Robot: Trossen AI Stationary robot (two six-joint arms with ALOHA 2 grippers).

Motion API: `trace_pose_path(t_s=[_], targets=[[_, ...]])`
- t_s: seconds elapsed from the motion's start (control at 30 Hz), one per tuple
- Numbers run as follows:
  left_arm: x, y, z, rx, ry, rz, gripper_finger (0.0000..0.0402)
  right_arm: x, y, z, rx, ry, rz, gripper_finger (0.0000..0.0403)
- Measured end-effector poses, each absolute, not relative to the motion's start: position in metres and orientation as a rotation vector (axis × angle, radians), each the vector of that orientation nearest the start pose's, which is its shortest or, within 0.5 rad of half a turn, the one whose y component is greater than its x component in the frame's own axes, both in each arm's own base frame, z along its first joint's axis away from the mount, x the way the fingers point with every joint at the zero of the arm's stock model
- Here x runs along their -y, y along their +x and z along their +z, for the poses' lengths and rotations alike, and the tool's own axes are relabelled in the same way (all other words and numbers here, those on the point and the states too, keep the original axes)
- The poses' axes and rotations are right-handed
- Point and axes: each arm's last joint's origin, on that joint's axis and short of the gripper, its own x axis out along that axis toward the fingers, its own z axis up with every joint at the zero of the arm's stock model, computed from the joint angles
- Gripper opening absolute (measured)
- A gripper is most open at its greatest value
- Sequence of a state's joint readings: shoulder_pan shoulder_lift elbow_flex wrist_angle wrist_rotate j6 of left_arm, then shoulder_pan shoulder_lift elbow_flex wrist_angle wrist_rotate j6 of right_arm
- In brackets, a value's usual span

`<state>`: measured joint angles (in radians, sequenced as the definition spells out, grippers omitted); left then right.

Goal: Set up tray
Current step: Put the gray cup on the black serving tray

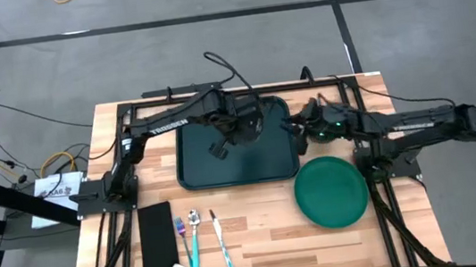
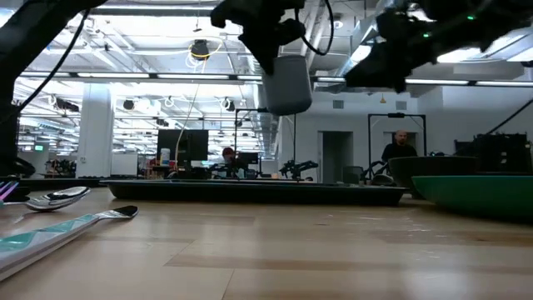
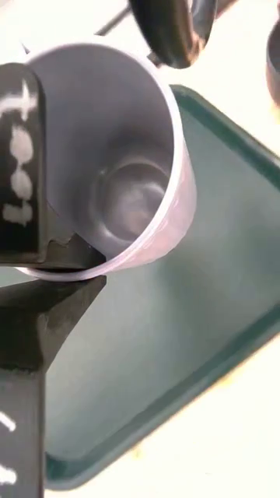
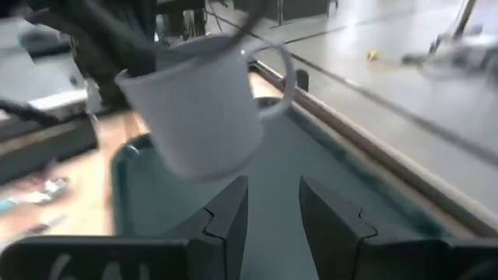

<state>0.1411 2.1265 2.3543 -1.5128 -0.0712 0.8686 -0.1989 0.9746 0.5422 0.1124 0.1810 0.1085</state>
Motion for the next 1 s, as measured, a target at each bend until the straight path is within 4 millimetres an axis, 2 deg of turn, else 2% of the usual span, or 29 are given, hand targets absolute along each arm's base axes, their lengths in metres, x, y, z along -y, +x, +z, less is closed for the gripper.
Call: trace_pose_path(t_s=[0.2,0.6,1.0], targets=[[-0.046,0.409,0.349,-1.268,0.73,-0.404,0.0,0.051,0.227,0.252,-0.295,-0.08,-0.365,0.0108],[-0.014,0.408,0.356,-1.234,0.802,-0.431,0.0,0.066,0.244,0.243,-0.249,-0.05,-0.331,0.0108],[-0.014,0.416,0.358,-1.156,0.843,-0.41,0.0,0.067,0.245,0.245,-0.227,-0.043,-0.278,0.0108]])
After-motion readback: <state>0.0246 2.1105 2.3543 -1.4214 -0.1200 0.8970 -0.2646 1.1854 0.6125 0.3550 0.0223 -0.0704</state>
